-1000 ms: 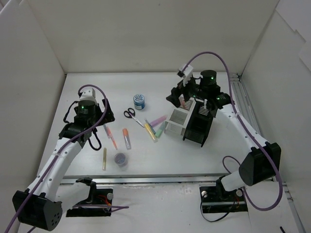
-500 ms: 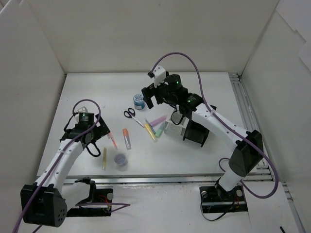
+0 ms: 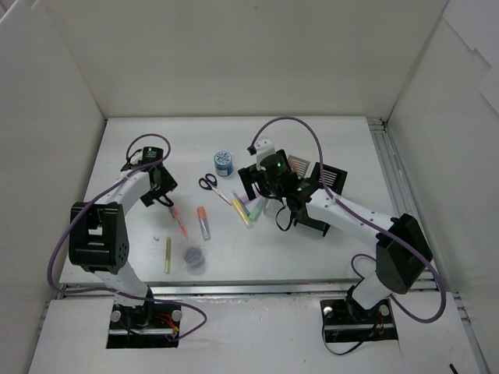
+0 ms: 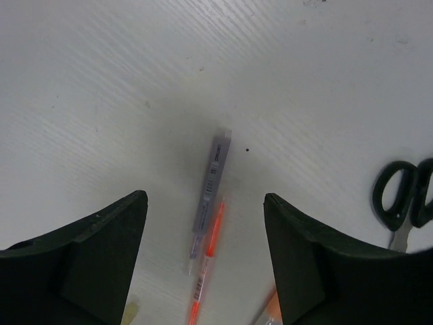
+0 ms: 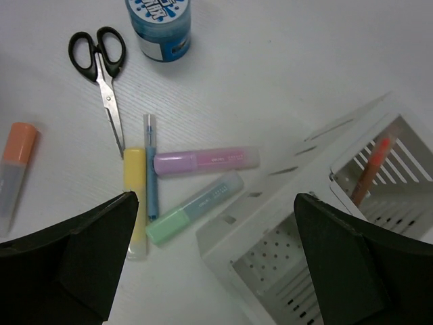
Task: Sort the stationery into containers
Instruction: Pick up the pen from the center of the board.
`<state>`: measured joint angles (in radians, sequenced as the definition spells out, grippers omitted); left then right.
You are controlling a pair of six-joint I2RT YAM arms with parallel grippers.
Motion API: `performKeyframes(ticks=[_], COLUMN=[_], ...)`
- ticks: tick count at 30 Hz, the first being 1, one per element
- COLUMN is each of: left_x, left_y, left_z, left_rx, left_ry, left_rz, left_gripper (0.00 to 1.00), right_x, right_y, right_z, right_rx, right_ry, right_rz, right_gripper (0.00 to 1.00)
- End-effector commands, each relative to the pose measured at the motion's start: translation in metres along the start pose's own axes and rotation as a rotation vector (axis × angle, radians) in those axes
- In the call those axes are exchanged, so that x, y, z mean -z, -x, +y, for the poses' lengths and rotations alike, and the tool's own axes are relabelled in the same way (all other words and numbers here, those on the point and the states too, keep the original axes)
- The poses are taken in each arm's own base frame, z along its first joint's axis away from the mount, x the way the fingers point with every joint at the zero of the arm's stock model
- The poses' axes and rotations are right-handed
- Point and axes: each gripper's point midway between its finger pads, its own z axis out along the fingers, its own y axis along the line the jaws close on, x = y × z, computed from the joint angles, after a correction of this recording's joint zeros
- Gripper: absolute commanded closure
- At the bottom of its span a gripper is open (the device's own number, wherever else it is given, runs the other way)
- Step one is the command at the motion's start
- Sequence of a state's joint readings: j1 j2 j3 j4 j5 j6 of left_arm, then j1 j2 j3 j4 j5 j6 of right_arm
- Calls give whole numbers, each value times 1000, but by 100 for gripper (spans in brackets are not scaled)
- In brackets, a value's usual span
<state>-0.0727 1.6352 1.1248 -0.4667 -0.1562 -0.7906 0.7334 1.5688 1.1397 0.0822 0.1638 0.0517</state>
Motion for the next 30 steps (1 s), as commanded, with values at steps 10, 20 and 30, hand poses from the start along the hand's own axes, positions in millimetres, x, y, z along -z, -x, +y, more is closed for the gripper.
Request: performKeyframes(ticks=[10,20,30], left_x=[-37,-42,27], left_y=[6,2,36], left_z=[-3,1,-42], left_rx=[66,72,134], left_ry=[110,135,-177], left_rz=[60,79,-19], left_gripper=[63,100,100], right_x=[45,52,80], right_y=[23,23,40], right_z=[-44,-40,38], right_rx=[-47,-37,193], right_ry=[-191,-156,293], right_rz=[-134,-153,-468], right_gripper=[2,2,2])
